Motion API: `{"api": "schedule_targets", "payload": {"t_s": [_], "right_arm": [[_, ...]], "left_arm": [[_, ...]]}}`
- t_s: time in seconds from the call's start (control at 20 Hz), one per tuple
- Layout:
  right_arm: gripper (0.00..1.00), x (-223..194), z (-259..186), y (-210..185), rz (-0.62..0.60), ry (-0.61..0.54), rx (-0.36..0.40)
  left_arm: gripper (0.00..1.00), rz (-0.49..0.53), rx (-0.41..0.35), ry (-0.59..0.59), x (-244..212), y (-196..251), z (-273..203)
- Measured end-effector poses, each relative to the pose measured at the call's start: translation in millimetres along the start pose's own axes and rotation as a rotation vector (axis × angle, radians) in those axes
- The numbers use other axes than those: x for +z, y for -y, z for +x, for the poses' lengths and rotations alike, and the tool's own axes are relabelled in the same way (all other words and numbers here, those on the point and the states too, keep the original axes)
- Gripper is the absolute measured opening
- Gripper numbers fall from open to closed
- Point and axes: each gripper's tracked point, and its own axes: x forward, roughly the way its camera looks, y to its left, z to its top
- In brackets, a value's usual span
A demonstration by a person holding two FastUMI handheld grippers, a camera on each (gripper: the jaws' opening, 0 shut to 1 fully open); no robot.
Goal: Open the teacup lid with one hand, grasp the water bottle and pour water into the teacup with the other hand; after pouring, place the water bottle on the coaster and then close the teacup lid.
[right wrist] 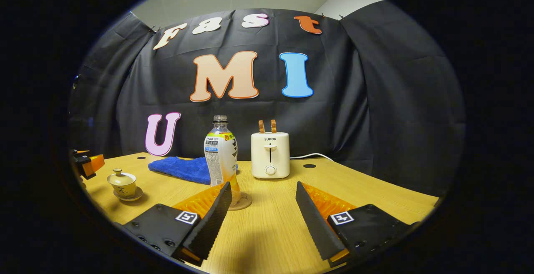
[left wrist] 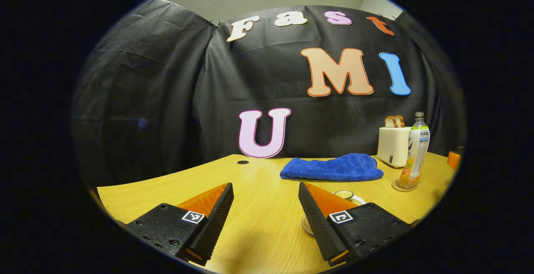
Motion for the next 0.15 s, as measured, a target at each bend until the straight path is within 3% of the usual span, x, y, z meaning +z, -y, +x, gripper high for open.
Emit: {"api": "schedule_targets", "payload": {"t_s": [0.15], "right_arm": [[0.94,0.2,0.5,-0.1,0.000,0.000,0.000]], "left_arm": [[0.92,0.000,0.000,0.000,-0.3,0.2,-0.1]]}}
